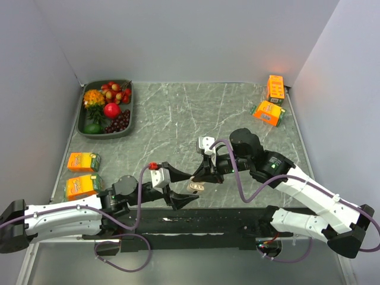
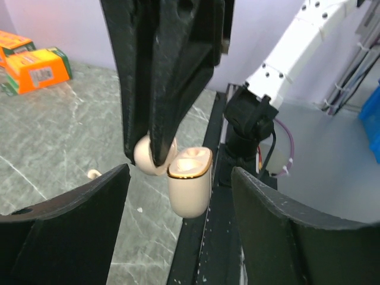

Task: Insert the wireless bluetooth earbuds into the charging case
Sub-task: Adjust the charging case.

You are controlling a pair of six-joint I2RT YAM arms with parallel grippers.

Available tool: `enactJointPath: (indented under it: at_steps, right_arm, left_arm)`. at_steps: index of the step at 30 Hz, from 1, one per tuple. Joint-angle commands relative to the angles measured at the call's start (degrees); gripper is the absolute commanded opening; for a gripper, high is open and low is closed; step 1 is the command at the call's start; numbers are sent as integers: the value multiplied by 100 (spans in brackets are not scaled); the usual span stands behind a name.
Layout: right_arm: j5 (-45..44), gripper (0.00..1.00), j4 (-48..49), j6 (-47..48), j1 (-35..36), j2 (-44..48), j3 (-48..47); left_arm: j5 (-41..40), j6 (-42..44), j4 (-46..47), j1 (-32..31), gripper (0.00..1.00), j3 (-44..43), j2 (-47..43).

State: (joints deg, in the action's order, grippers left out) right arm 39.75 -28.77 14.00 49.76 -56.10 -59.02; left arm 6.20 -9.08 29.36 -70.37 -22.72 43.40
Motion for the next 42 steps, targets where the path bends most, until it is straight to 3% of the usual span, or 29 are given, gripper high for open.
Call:
enactJointPath:
  at_steps: [1, 14, 23, 25, 28, 29, 30, 32, 33, 37, 38, 42]
  right_arm:
    - [174, 0, 144, 59, 60, 11, -276]
    - [183, 0, 144, 41, 113, -59, -294]
    - [121, 0, 179, 33, 148, -7, -259]
    - [130, 0, 162, 33, 148, -15, -259]
    - [156, 0, 162, 24, 166, -42, -285]
    - [156, 0, 153, 15, 166, -50, -302]
    - [139, 4, 153, -11, 175, -77, -311]
    - [104, 28, 127, -38, 166, -112, -346]
    - [86, 34, 126, -90, 175, -112, -347]
    - [-98, 49, 267, -204, 166, 37, -311]
    - [-107, 67, 293, -231, 183, 72, -294]
    - [-248, 99, 469, -415, 175, 300, -338]
  left_arm:
    - [400, 29, 219, -21, 73, -48, 177]
    - [531, 12, 394, -21, 62, -110, 345]
    - [567, 21, 368, -12, 26, -119, 415]
    - [523, 12, 368, -12, 24, -110, 380]
    - [497, 12, 377, -12, 2, -110, 362]
    - [479, 12, 394, -12, 1, -101, 362]
    - [470, 3, 482, -12, 1, -84, 380]
    - [444, 20, 587, -21, 1, -13, 389]
    - [418, 20, 649, -12, 1, 22, 415]
    - [155, 56, 746, -21, 1, 101, 363]
    - [102, 64, 772, -12, 1, 119, 345]
    - [-162, 73, 878, -12, 1, 233, 231]
